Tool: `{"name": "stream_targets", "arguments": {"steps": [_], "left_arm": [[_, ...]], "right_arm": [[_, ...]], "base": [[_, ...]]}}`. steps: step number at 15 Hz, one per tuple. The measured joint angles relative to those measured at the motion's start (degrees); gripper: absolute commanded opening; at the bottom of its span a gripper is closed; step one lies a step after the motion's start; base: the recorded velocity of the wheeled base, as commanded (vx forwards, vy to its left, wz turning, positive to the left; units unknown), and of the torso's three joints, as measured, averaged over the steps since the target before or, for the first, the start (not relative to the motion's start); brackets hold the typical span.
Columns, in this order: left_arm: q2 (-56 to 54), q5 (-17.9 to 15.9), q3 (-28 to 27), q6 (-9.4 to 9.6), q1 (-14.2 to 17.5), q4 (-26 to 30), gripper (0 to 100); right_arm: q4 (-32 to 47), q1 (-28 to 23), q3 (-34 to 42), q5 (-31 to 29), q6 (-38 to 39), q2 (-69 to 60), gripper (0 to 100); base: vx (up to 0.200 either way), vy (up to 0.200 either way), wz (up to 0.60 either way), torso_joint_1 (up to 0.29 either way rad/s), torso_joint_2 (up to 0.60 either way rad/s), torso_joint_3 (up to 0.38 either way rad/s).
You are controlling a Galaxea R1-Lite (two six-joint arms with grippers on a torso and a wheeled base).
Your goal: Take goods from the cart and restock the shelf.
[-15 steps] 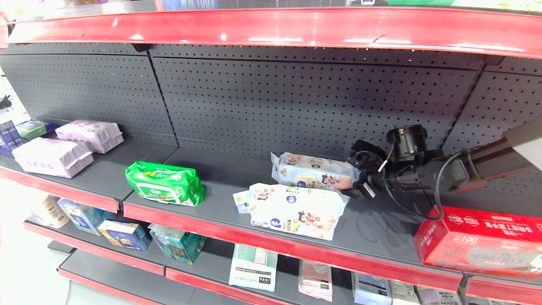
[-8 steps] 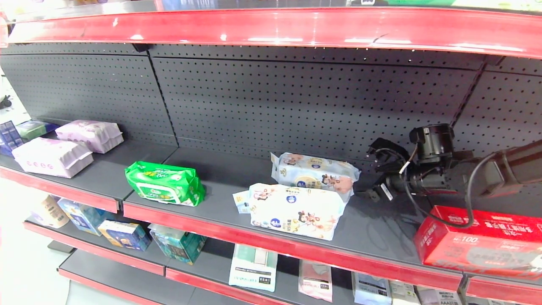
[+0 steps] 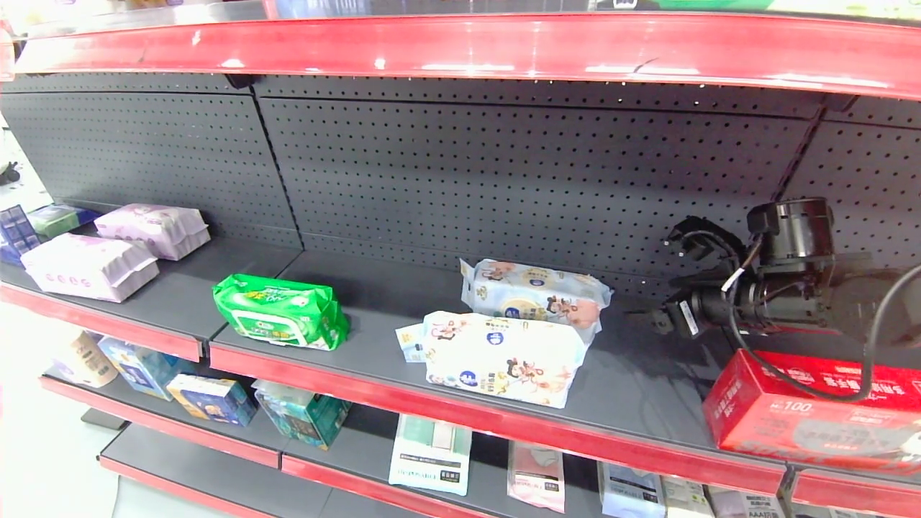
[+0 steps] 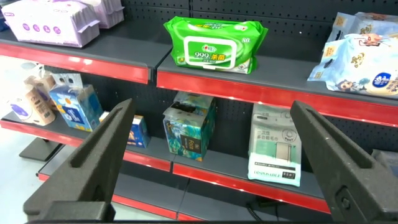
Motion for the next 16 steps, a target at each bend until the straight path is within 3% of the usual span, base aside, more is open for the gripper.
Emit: {"name": "stream_targets", "arguments": {"steps": [7, 16], "left_arm": [[0.0, 0.0, 0.0, 0.0, 0.0, 0.0, 100], [0.0, 0.0, 0.0, 0.0, 0.0, 0.0, 100]], "right_arm": [[-0.2, -1.1, 3.6, 0.0, 4.0, -4.3, 100], [-0.1, 1.3, 11.1, 0.3, 5.2, -11.2, 100]], "base": [[0.0, 0.0, 0.0, 0.0, 0.0, 0.0], [0.0, 0.0, 0.0, 0.0, 0.0, 0.0]]}}
